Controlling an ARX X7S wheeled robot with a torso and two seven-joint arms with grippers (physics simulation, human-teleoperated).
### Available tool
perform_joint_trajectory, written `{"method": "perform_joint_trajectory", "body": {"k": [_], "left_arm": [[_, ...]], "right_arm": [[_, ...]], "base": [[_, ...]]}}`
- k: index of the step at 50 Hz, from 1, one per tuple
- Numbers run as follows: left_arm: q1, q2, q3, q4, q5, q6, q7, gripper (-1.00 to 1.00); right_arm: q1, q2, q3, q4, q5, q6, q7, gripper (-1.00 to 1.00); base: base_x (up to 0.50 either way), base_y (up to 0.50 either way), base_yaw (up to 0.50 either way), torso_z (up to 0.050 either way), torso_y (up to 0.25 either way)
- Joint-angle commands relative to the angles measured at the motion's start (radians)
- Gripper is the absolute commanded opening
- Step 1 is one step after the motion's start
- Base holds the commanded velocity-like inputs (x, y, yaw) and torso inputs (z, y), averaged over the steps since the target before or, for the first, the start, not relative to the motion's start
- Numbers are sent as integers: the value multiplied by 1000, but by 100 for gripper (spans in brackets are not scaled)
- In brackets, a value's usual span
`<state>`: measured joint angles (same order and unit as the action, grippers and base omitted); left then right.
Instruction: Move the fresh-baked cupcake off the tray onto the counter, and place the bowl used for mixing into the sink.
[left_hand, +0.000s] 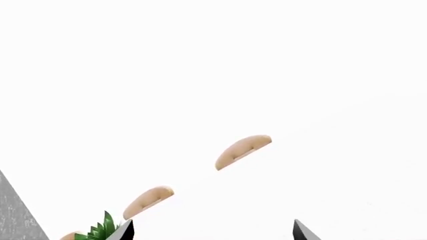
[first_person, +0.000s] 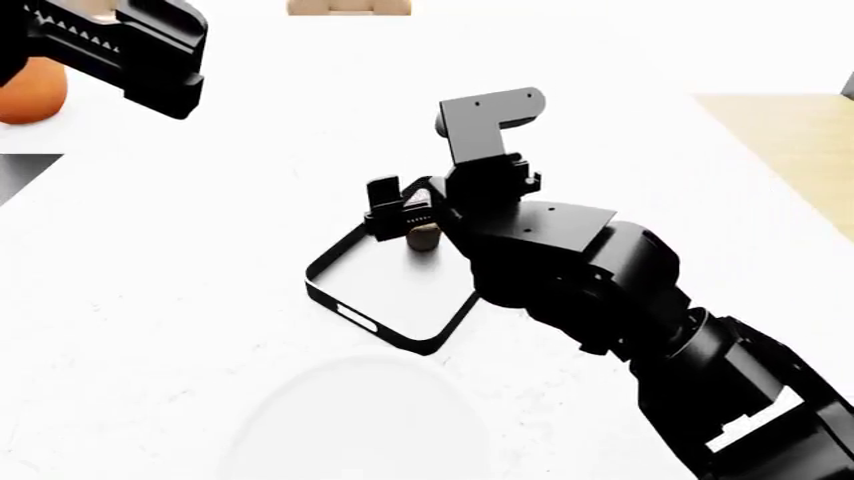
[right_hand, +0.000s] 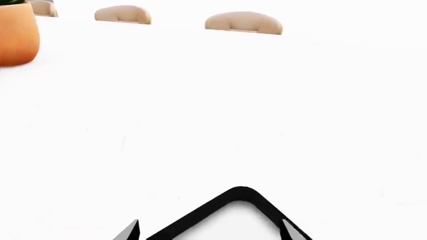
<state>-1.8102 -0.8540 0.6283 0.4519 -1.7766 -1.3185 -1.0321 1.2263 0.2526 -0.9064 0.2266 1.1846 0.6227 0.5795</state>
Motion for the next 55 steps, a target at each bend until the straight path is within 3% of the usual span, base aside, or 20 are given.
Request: {"method": "perform_joint_trajectory", "body": {"k": [1, 55], "left_arm": [[0, -3, 5, 0, 5, 5, 6, 100], [-5, -4, 33, 1, 7, 29, 5, 100]], "right_arm": [[-16, -2, -10, 7, -6, -9, -11, 100], [-75, -28, -42, 92, -50, -79, -64, 100]], "base": [[0, 0, 0, 0, 0], [0, 0, 0, 0, 0]]}}
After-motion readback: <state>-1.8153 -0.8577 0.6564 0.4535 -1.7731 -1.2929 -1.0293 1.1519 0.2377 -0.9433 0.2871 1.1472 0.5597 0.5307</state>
